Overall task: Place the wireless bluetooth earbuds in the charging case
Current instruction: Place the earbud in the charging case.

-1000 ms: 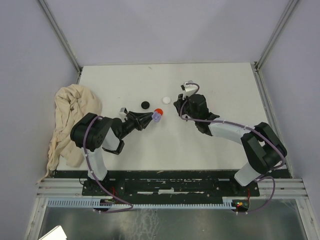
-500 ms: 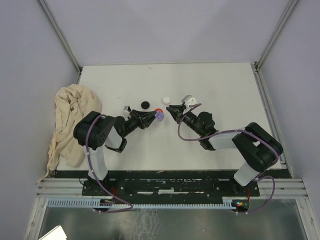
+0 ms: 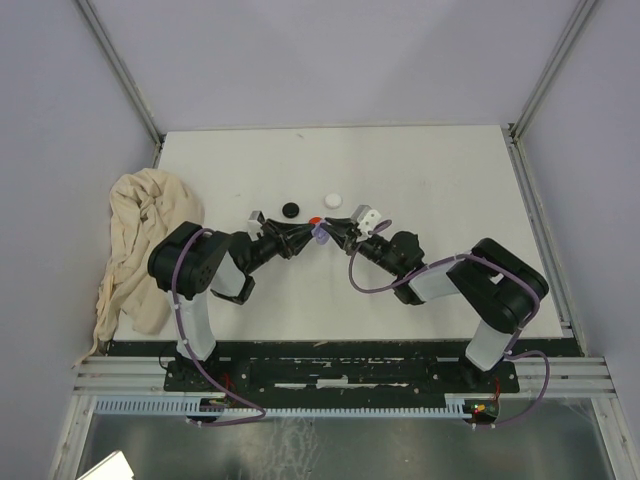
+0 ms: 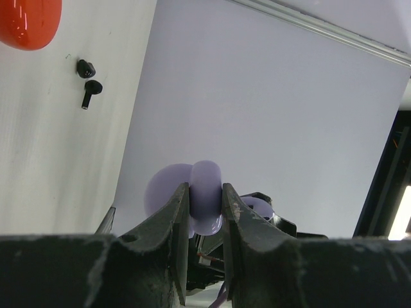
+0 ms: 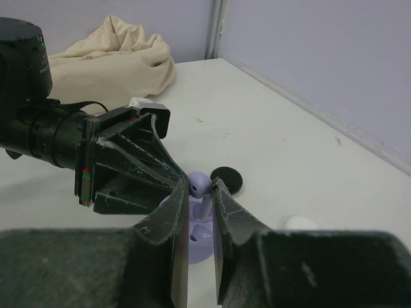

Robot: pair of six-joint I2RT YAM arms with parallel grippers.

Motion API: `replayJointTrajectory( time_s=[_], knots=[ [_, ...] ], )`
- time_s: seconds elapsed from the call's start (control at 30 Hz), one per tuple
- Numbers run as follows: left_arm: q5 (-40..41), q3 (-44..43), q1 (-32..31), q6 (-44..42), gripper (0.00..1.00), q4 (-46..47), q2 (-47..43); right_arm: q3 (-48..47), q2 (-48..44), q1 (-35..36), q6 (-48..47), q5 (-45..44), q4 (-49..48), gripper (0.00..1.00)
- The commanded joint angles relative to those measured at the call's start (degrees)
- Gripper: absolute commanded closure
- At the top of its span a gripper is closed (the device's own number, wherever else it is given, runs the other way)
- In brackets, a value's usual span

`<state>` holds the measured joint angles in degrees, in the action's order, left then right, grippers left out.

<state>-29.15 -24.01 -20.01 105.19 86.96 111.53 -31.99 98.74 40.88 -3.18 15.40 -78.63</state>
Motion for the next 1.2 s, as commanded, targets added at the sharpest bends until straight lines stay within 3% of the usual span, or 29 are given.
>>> replayJointTrajectory(
  time_s=[0.0,1.17],
  knots=[
    [-2.0,-1.6,-0.2,1.0,0.97,12.0,-1.7,-0.9,1.3,0.5,-1.4,1.8,-4.1,0.99],
    [-0.9,-2.6,-0.1,2.1,0.97,12.1,-3.6,0.8,2.3,0.6,-0.5,-0.1,-4.1,0.99]
  ],
)
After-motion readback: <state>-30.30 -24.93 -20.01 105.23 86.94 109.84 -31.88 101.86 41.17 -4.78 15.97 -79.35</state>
